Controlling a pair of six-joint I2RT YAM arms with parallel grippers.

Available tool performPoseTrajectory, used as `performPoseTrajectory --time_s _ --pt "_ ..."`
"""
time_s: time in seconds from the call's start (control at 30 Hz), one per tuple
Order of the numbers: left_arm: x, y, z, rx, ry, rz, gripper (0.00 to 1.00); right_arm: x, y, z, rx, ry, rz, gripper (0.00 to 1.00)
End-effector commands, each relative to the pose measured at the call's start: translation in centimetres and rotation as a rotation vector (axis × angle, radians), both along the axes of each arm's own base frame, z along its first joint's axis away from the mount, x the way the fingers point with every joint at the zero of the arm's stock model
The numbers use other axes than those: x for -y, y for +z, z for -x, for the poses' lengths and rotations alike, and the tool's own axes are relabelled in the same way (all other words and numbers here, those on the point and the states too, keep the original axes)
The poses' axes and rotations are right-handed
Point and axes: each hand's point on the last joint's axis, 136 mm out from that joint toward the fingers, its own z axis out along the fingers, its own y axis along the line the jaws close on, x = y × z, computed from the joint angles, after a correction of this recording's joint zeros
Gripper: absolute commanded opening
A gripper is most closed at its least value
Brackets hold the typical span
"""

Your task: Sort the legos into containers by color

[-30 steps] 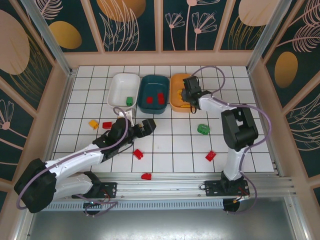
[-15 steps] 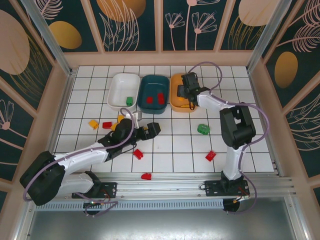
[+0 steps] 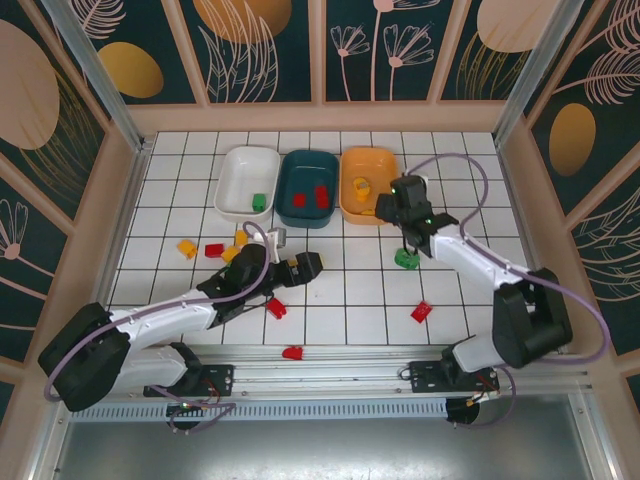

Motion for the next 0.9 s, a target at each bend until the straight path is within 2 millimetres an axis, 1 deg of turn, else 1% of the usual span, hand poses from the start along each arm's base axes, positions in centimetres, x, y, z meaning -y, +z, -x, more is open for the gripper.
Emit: performPoseTrajectory --time_s 0.0,0.1,0.17,0.23,0.3,0.4,0.47,0.5,0.7,0.77,0.87 --pt "-1.1 0.5 -0.2 0.042 0.036 -0.039 0.99 1.0 -3.1 2.8 -0.073 -0.019 -0.016 0.83" --pt "-1.7 0.9 -0.3 0.058 0.059 -0.046 0.99 1.9 -5.6 4.3 -0.124 -0.028 0.005 0.87" --pt "-1.6 1.0 -0.2 0.060 0.057 -0.042 0.99 2.3 -6.7 4.7 -0.146 -0.035 0.012 0.87" --pt "-1.3 1.1 -0.2 0.055 0.045 -0.039 0.99 2.5 -7.5 4.7 -0.159 -0.038 0.006 0.88" --pt "-1.1 1.0 -0.1 0.047 0.032 -0.035 0.99 2.3 -8.2 4.7 -0.182 -0.029 -0.004 0.88" --pt "-0.9 1.0 0.0 0.038 0.024 -0.027 0.99 1.2 -9.7 6.0 -0.235 0.023 -0.046 0.88" --pt "-1.0 1.1 0.1 0.040 0.026 -0.024 0.99 0.7 -10.1 6.9 -0.252 0.044 -0.068 0.87" --pt "-1.1 1.1 0.1 0.043 0.030 -0.024 0.99 0.1 -10.3 7.3 -0.259 0.064 -0.082 0.86" --pt "-0.9 1.2 0.0 0.038 0.025 -0.024 0.99 -1.4 -10.4 9.2 -0.301 0.104 -0.080 0.81" --pt "-0.9 1.3 0.0 0.040 0.027 -0.023 0.99 -1.6 -10.5 9.5 -0.300 0.107 -0.050 0.79" --pt "-1.0 1.4 -0.1 0.042 0.030 -0.026 0.99 -0.8 -11.0 9.3 -0.304 0.074 0.005 0.77"
